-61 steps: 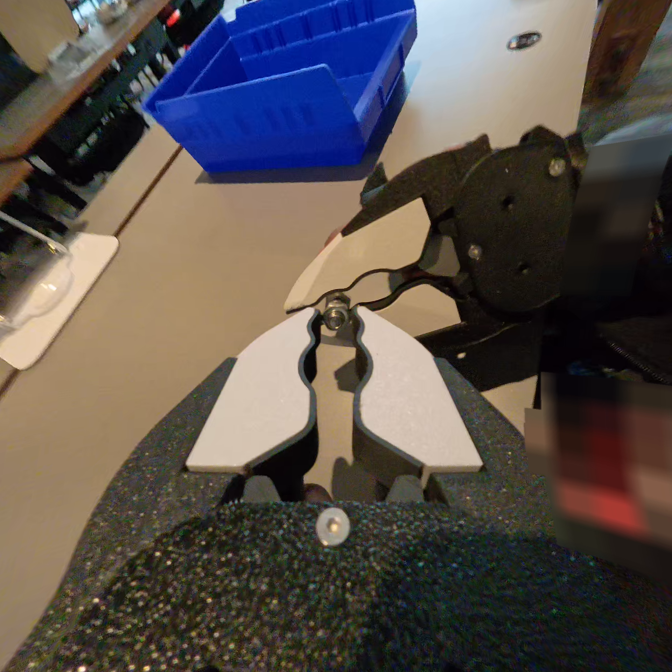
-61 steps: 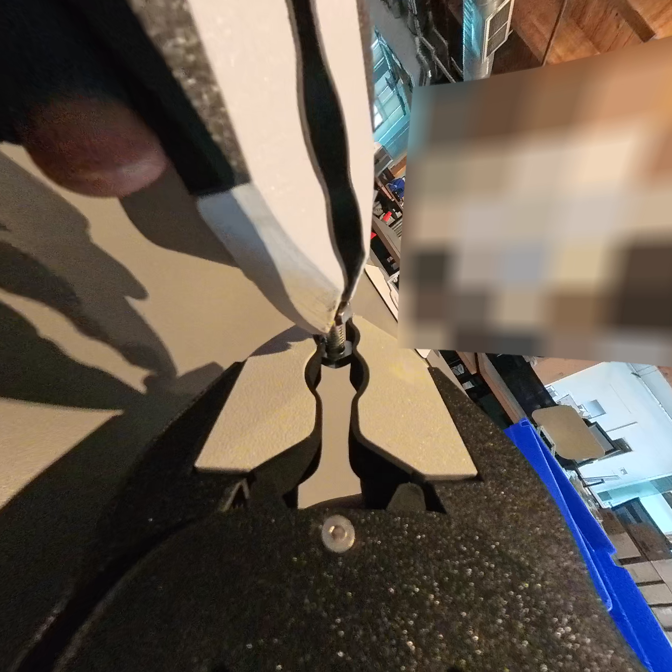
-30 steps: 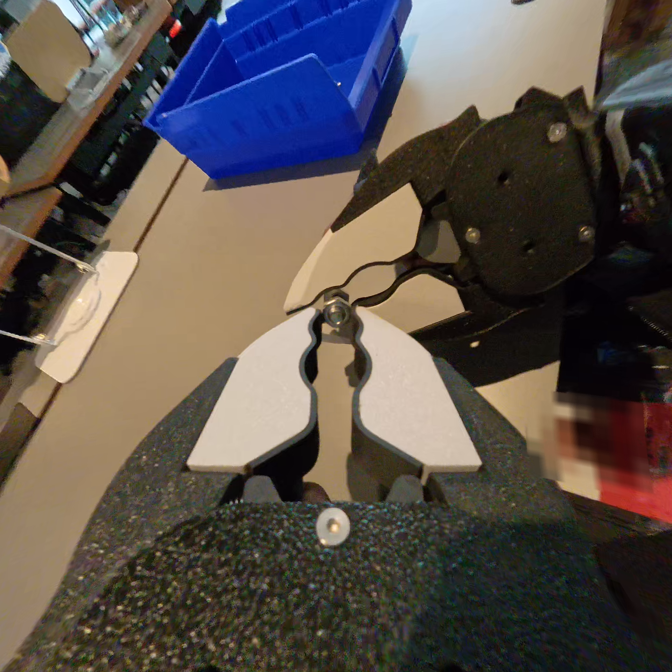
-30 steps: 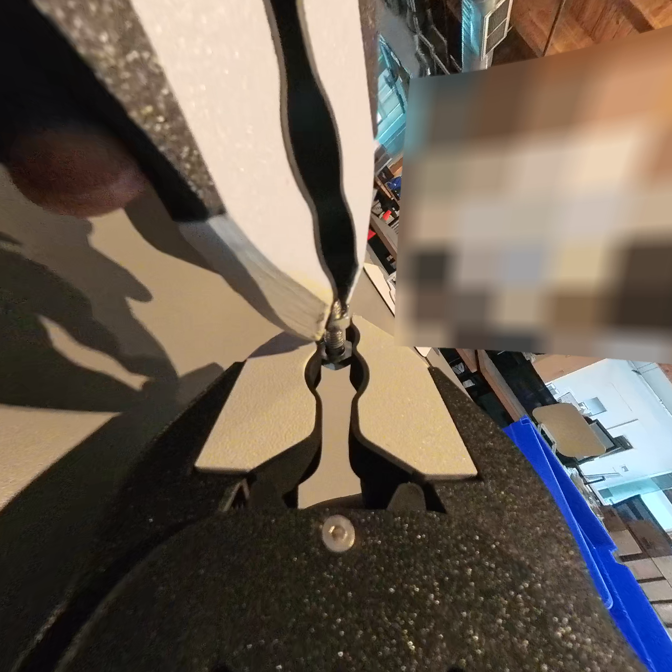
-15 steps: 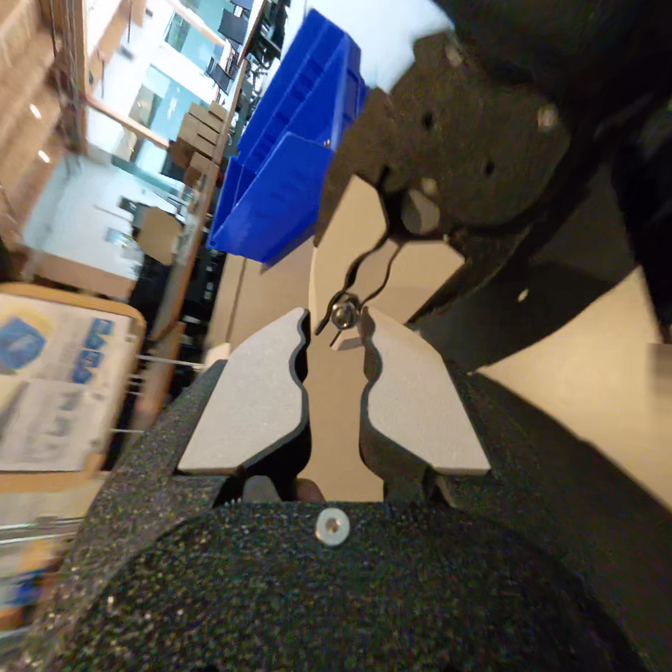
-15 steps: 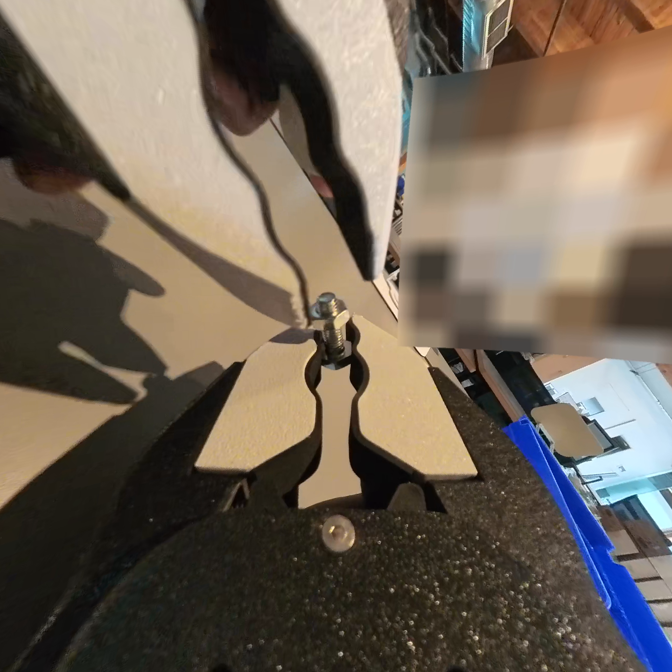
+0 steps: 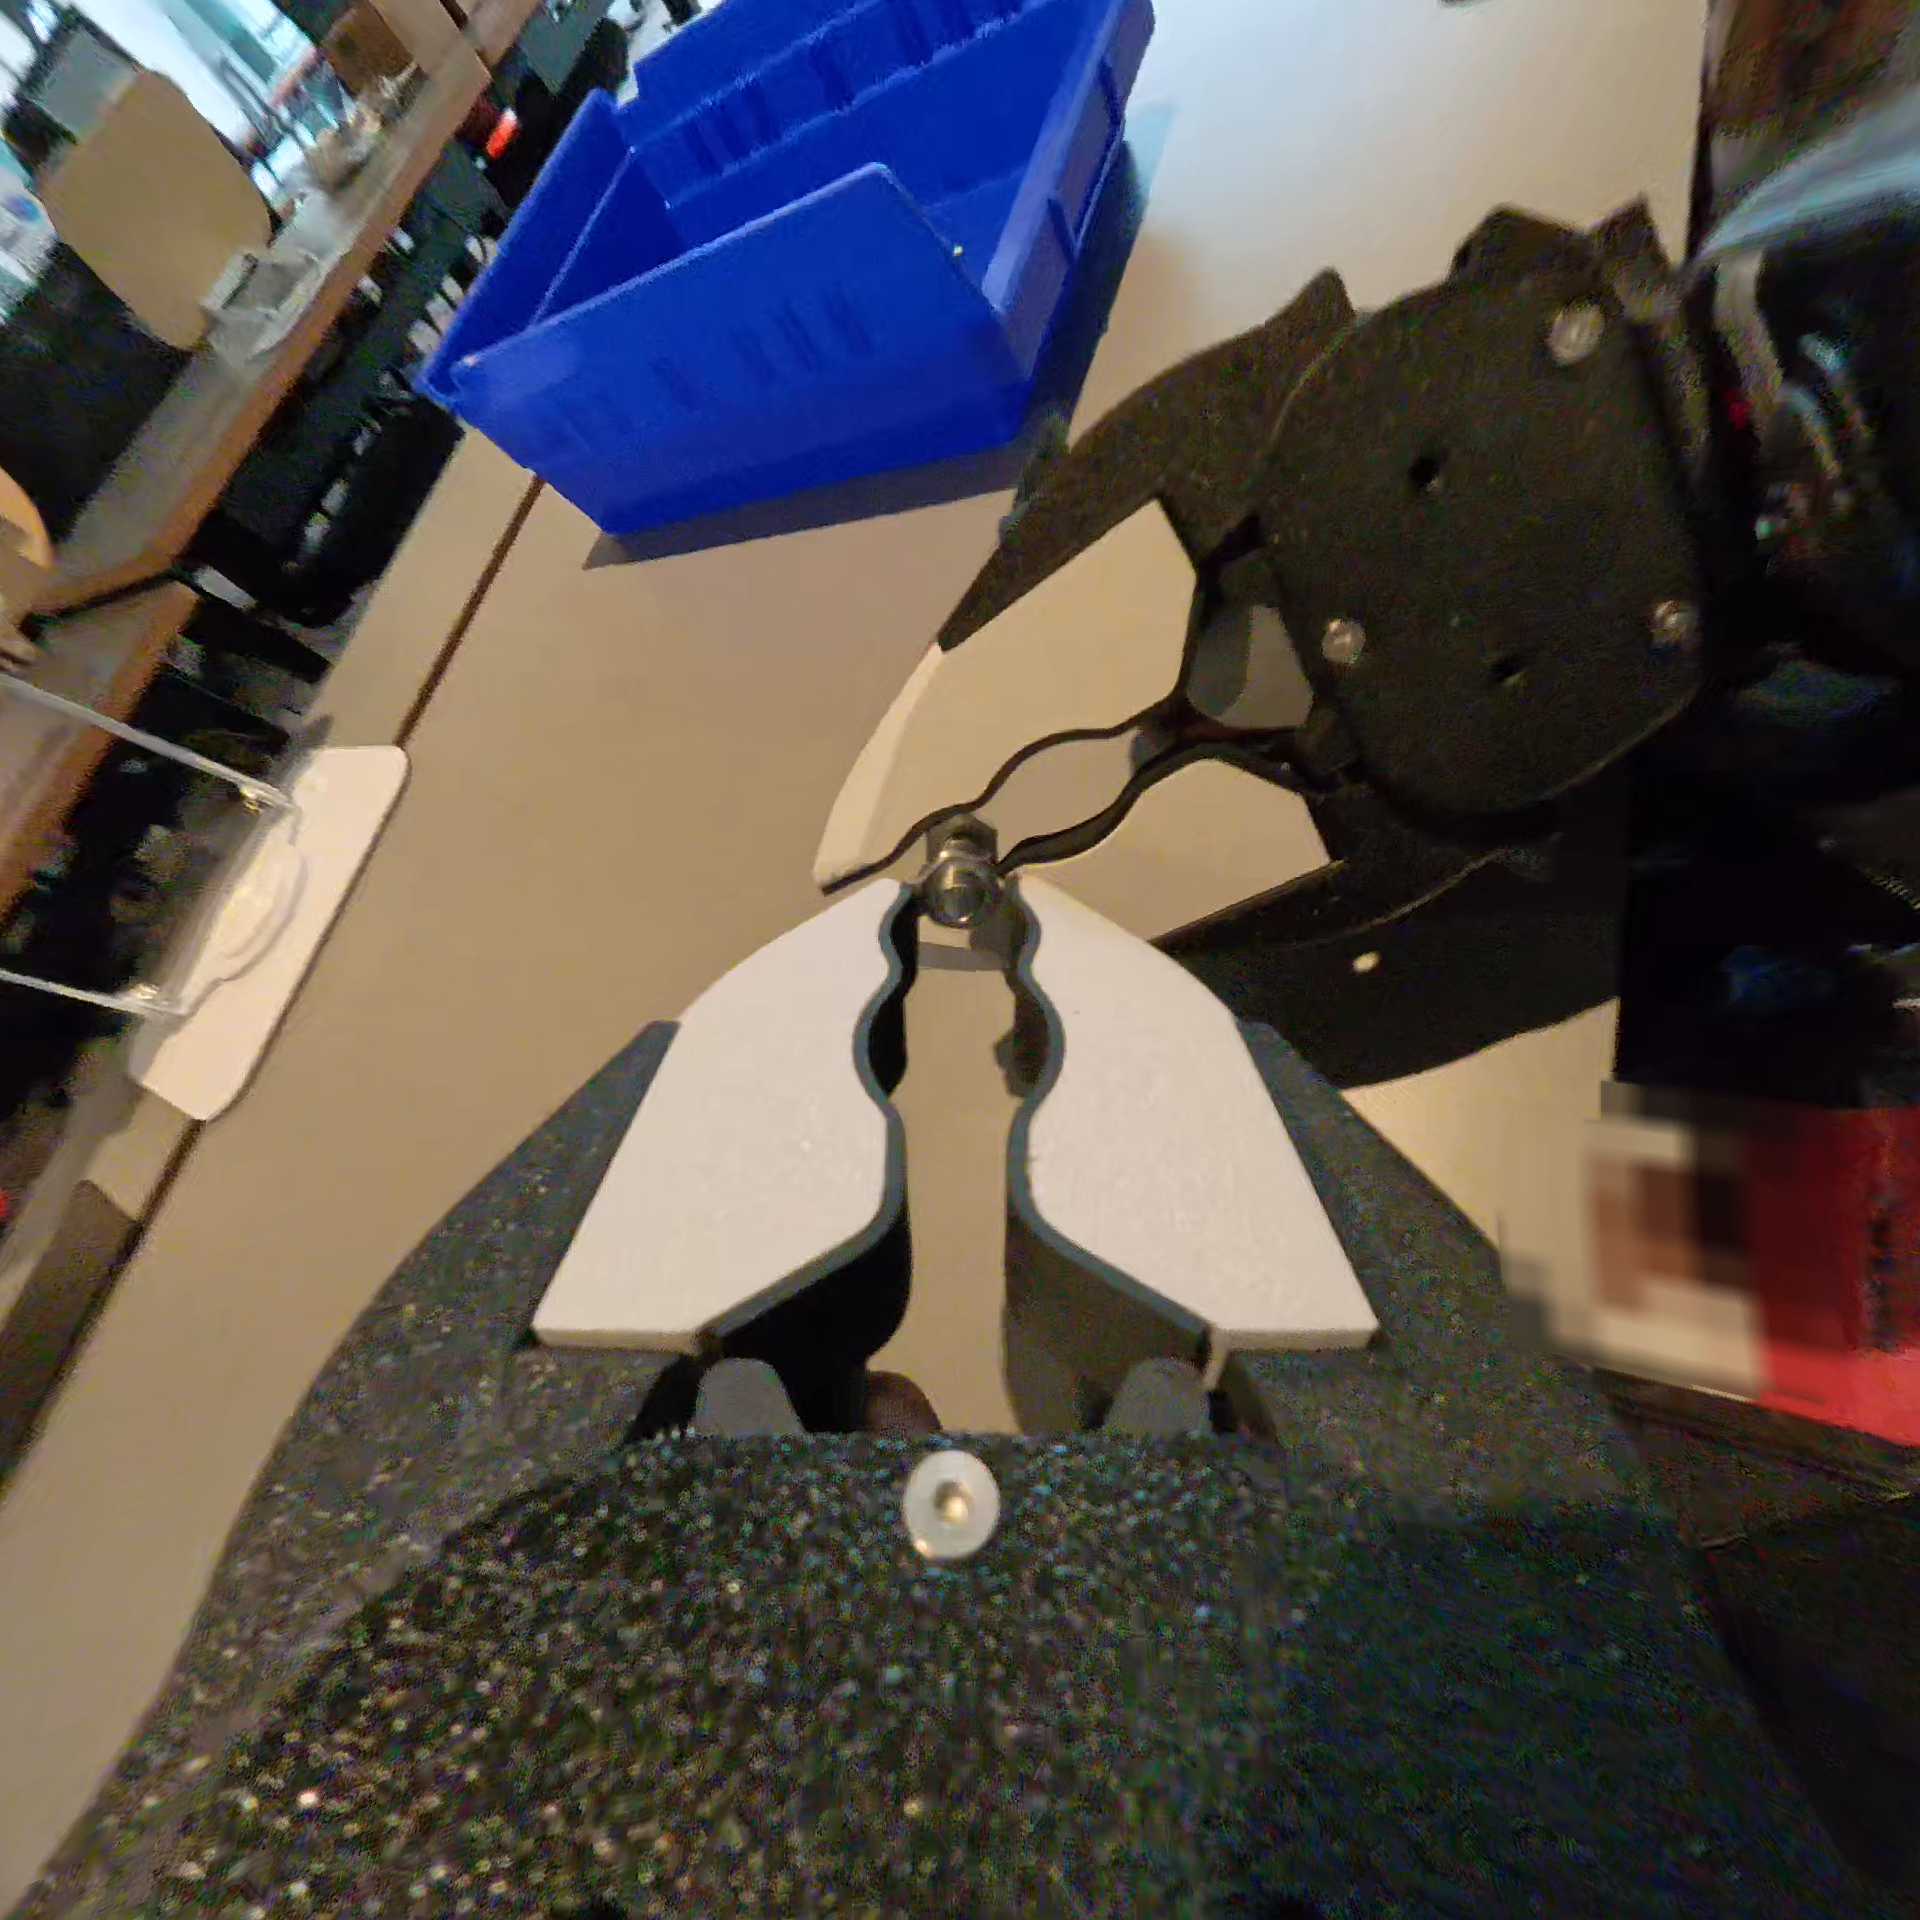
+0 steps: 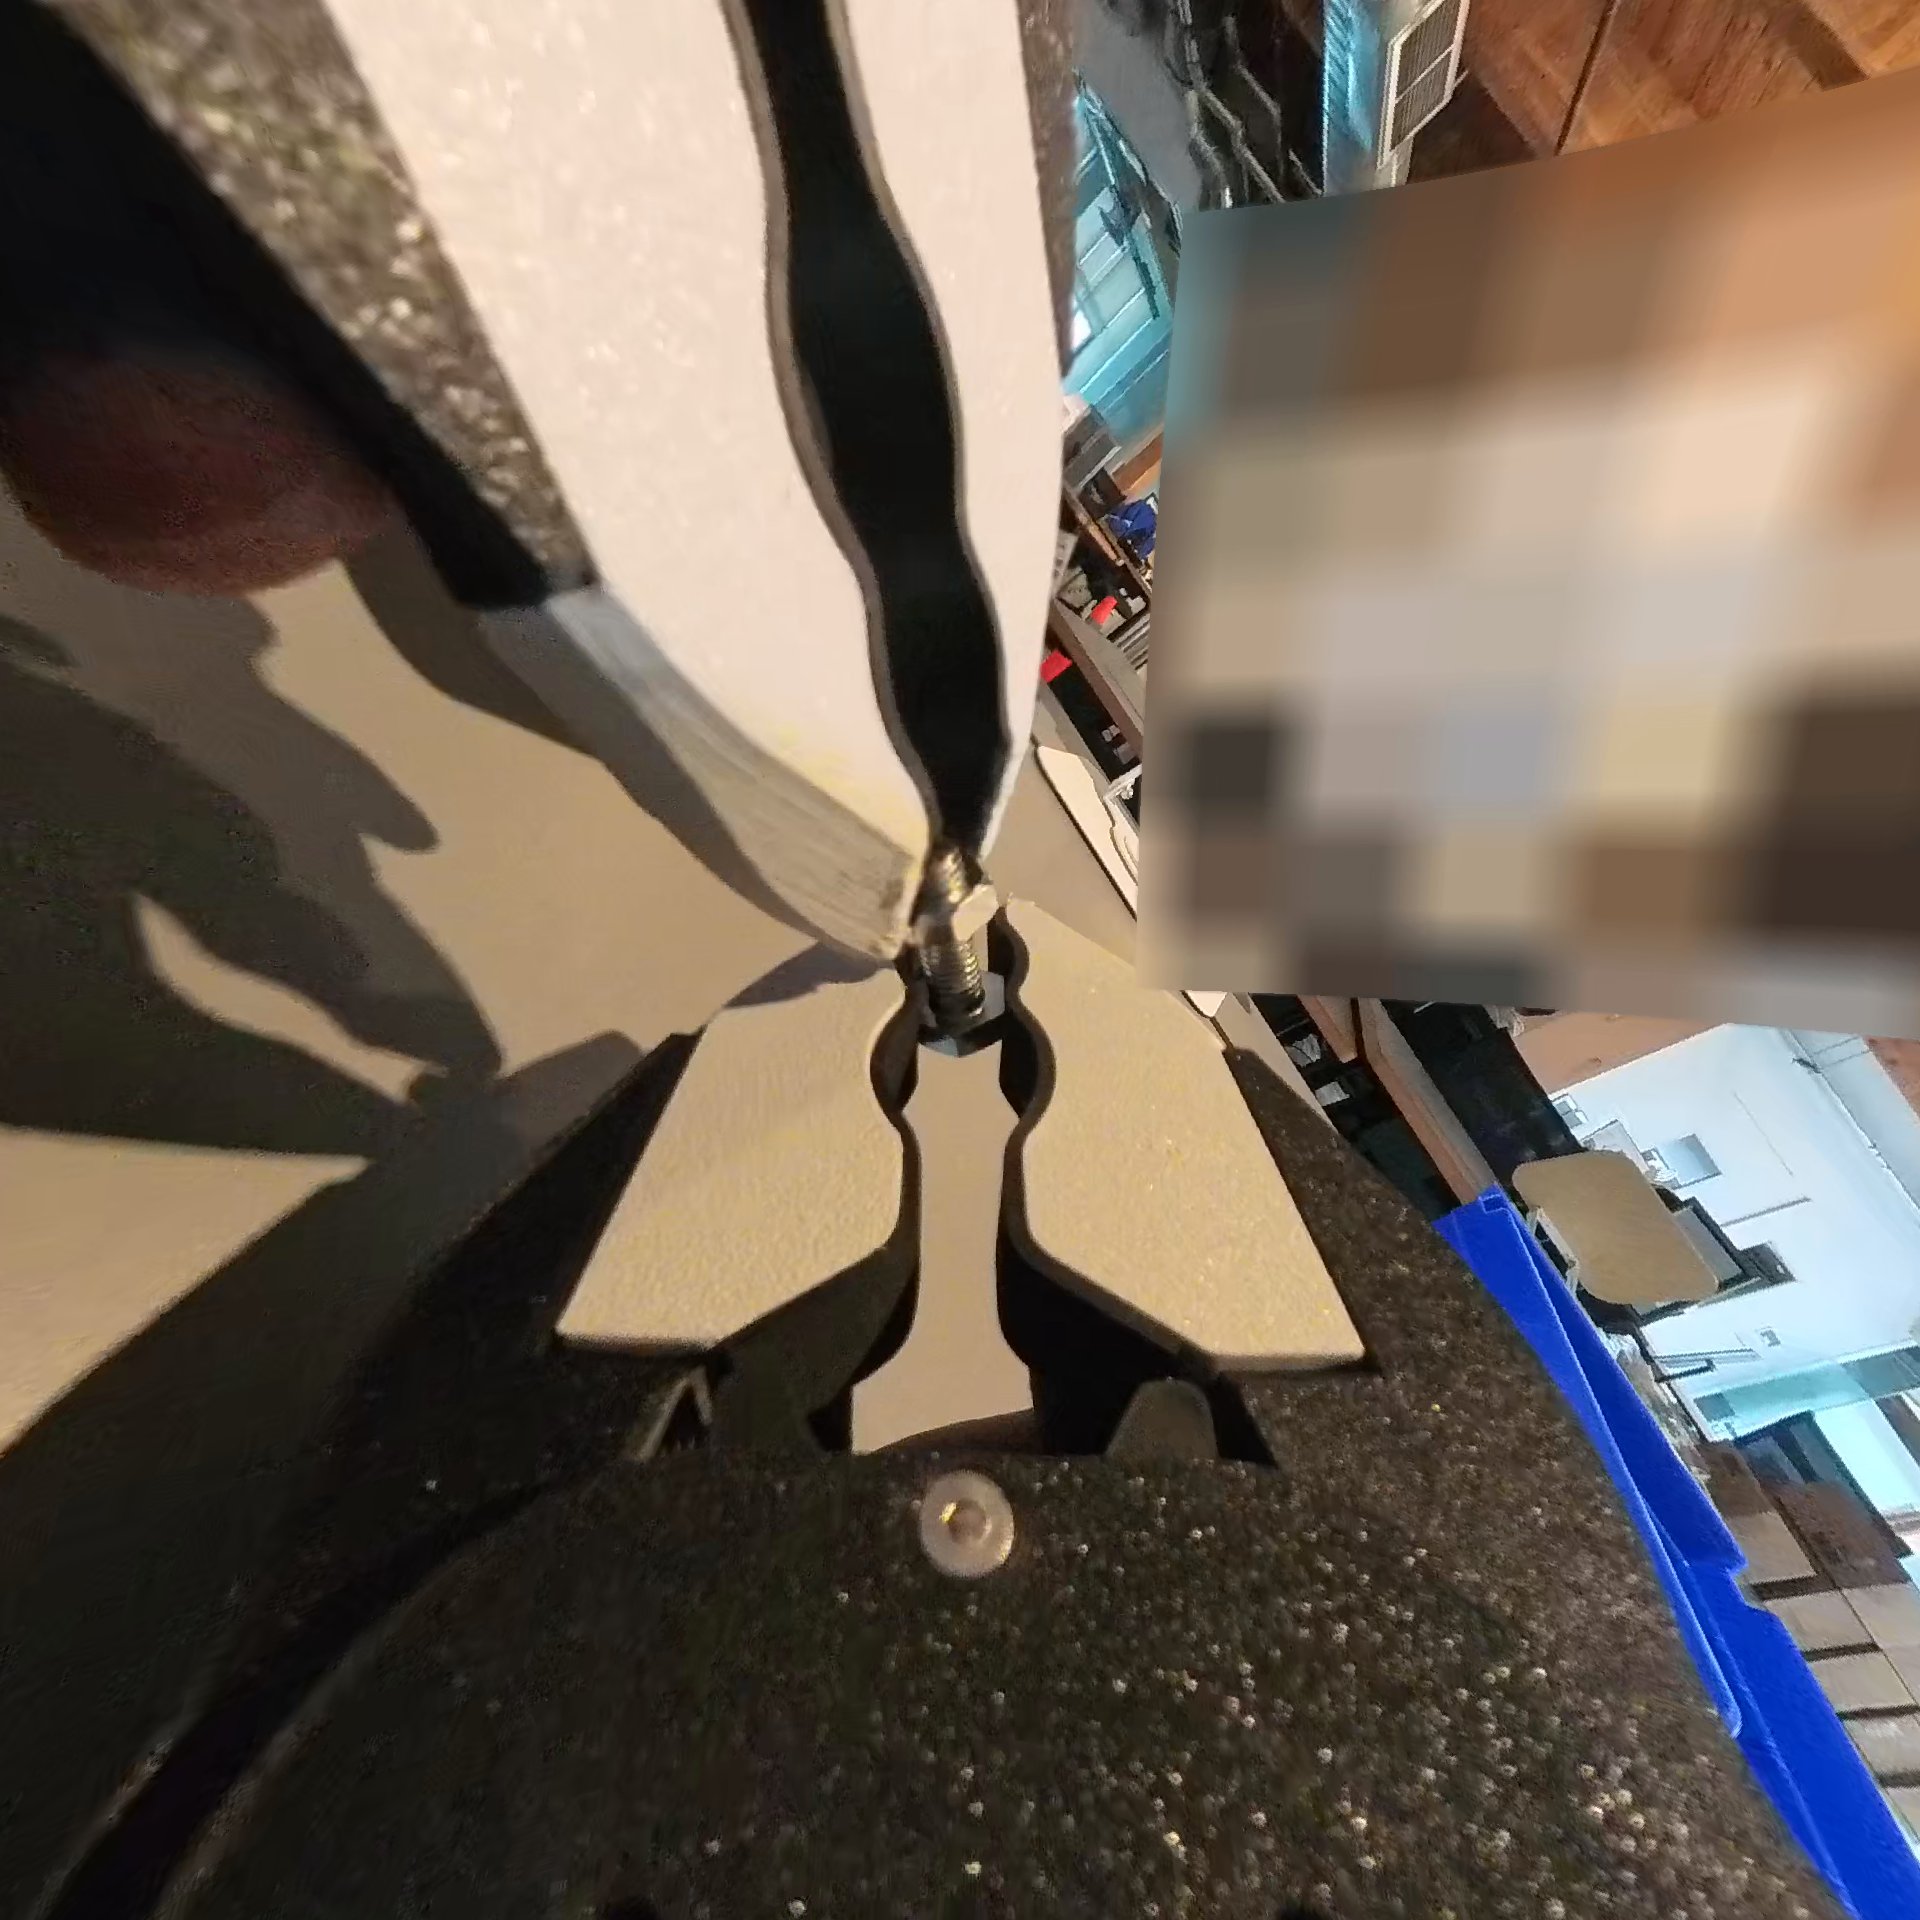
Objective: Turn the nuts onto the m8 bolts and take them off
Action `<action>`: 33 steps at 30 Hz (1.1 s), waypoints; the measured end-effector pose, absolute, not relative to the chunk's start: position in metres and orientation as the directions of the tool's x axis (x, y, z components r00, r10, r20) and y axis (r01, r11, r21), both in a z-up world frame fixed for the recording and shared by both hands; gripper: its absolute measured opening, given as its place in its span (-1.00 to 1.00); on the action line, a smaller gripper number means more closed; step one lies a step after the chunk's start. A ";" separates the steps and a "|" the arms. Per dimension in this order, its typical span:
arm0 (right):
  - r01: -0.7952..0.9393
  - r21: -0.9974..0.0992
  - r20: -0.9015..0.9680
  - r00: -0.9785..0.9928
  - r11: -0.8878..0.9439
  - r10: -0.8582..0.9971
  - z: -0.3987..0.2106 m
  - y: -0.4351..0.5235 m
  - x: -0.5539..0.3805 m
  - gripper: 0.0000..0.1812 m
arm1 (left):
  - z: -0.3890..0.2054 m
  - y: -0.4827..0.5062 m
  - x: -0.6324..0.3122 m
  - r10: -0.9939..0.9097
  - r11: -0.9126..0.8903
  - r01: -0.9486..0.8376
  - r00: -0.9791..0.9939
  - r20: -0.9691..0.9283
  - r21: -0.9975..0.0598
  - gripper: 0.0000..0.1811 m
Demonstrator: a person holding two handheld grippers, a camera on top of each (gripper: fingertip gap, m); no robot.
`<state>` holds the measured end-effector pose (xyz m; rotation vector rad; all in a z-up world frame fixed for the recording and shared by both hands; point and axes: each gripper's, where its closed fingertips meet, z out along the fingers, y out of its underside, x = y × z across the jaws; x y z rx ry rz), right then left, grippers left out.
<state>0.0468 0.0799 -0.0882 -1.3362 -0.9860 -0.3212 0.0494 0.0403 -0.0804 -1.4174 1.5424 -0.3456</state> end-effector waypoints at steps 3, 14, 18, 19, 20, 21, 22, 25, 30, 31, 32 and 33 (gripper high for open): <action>0.707 -0.657 0.750 0.575 0.263 0.326 -0.088 0.080 0.046 -0.89 | -0.080 0.041 0.048 -0.804 0.434 -0.612 0.068 -0.591 -0.661 -0.84; 0.706 -0.661 0.746 0.578 0.256 0.331 -0.089 0.081 0.047 -0.89 | -0.074 0.045 0.046 -0.485 0.741 -0.570 -0.086 -0.870 -0.356 -0.77; 0.709 -0.657 0.749 0.574 0.257 0.331 -0.089 0.081 0.046 -0.89 | -0.066 0.037 0.042 -0.744 0.546 -0.559 0.017 -0.667 -0.623 -0.71; 0.709 -0.657 0.748 0.575 0.256 0.330 -0.089 0.081 0.046 -0.89 | -0.066 0.037 0.041 -0.798 0.478 -0.556 0.048 -0.601 -0.680 -0.71; 0.707 -0.659 0.747 0.577 0.256 0.331 -0.089 0.081 0.047 -0.89 | -0.064 0.037 0.041 -0.841 0.407 -0.549 0.087 -0.535 -0.730 -0.72; 0.706 -0.661 0.746 0.578 0.256 0.332 -0.088 0.081 0.047 -0.89 | -0.063 0.039 0.041 -0.876 0.329 -0.542 0.130 -0.464 -0.773 -0.74; 0.706 -0.660 0.746 0.578 0.256 0.331 -0.088 0.081 0.047 -0.89 | -0.064 0.039 0.041 -0.905 0.259 -0.533 0.157 -0.395 -0.806 -0.74; 0.708 -0.658 0.748 0.576 0.257 0.330 -0.088 0.081 0.046 -0.89 | -0.067 0.036 0.044 -0.950 0.137 -0.508 0.175 -0.258 -0.850 -0.74; 0.707 -0.659 0.747 0.577 0.256 0.331 -0.088 0.081 0.046 -0.89 | -0.076 0.038 0.046 -0.961 0.065 -0.521 0.198 -0.194 -0.851 -0.76; 0.707 -0.659 0.747 0.577 0.257 0.331 -0.088 0.081 0.046 -0.89 | -0.078 0.039 0.047 -0.962 0.056 -0.523 0.200 -0.187 -0.850 -0.78; 0.707 -0.659 0.747 0.577 0.257 0.331 -0.088 0.081 0.046 -0.89 | -0.079 0.039 0.047 -0.962 0.049 -0.525 0.202 -0.181 -0.849 -0.78; 0.707 -0.659 0.747 0.577 0.257 0.331 -0.088 0.081 0.046 -0.89 | -0.080 0.039 0.048 -0.963 0.045 -0.527 0.204 -0.178 -0.848 -0.79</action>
